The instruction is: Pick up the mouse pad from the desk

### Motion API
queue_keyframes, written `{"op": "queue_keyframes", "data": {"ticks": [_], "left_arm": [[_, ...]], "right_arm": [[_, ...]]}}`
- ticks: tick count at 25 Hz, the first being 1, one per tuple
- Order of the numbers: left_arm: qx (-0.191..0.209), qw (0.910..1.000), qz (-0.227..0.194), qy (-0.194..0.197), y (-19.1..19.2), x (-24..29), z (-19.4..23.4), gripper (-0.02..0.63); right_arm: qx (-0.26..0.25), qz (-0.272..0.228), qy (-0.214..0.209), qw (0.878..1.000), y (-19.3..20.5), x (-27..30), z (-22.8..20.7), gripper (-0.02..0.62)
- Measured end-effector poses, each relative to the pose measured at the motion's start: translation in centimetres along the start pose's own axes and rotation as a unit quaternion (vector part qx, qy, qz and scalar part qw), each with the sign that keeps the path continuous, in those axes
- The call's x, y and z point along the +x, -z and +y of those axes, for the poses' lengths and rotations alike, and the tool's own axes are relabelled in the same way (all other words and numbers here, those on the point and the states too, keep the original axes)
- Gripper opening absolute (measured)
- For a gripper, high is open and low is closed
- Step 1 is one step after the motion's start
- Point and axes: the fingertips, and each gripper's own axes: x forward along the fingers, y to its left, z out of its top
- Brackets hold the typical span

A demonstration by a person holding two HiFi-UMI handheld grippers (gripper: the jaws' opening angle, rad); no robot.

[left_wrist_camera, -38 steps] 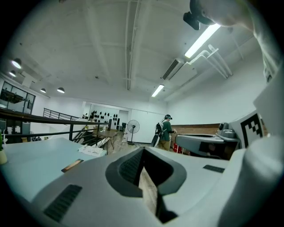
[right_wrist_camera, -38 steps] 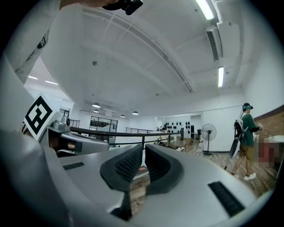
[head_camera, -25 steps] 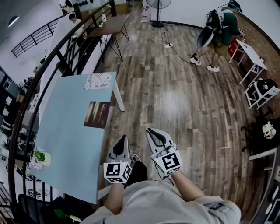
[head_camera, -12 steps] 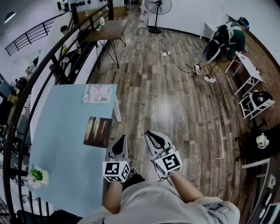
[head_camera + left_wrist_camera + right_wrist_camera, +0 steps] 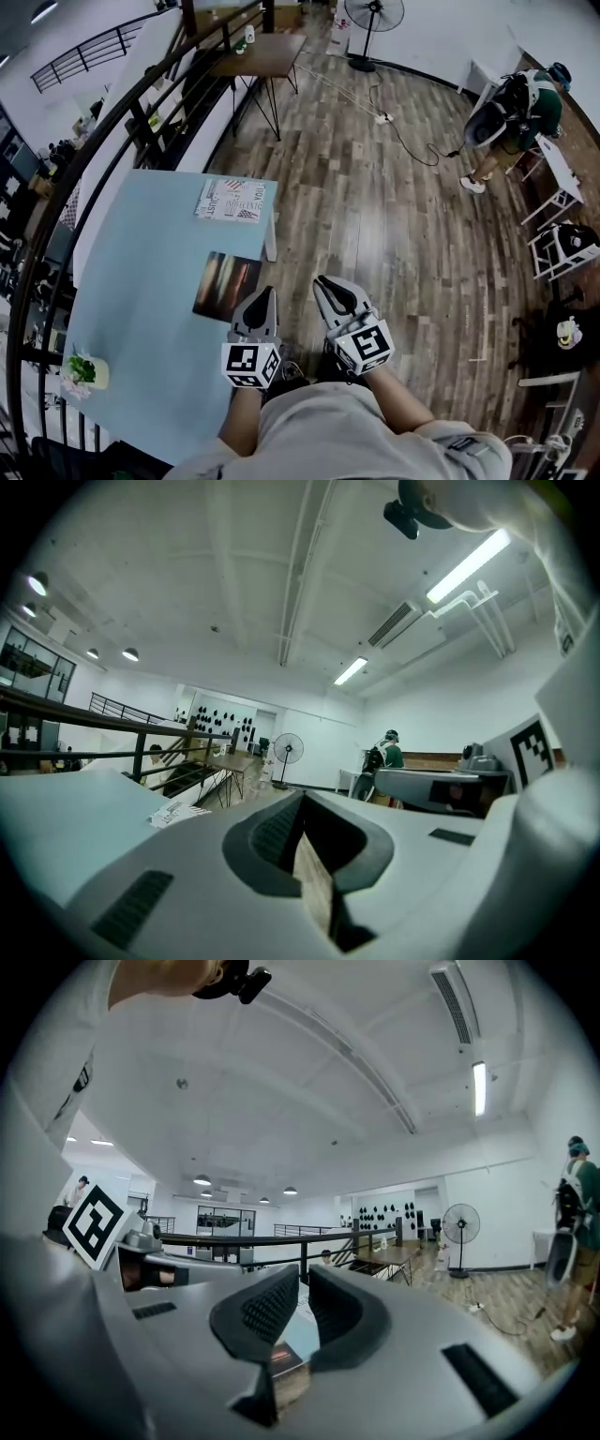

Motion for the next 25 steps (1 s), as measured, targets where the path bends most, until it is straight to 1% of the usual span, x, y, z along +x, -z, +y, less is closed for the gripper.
{"op": "queue_keyframes", "data": {"ticks": [4, 8, 16, 21, 25], "left_arm": [[0.003, 0.9998, 0.007, -0.018, -0.1, 2.1, 1.5, 0.012], [0.007, 0.9992, 0.005, -0.038, -0.7, 5.0, 2.7, 0.012], [0.018, 0.9943, -0.003, -0.105, -3.0, 11.1, 6.1, 0.012], [0.011, 0.9875, -0.003, -0.157, -2.9, 13.9, 8.0, 0.012], [0.006, 0.9790, -0.002, -0.204, -2.7, 14.5, 9.0, 0.012]], "right_arm": [[0.010, 0.001, -0.019, 1.000, 0.7, 2.6, -1.1, 0.041], [0.015, -0.004, -0.041, 0.999, 0.5, 5.4, -3.5, 0.043], [0.022, -0.022, -0.118, 0.993, -0.7, 13.0, -7.8, 0.043], [0.032, -0.017, -0.171, 0.985, 0.3, 16.8, -9.8, 0.044], [0.037, -0.012, -0.219, 0.975, 0.7, 19.0, -10.4, 0.045]]}}
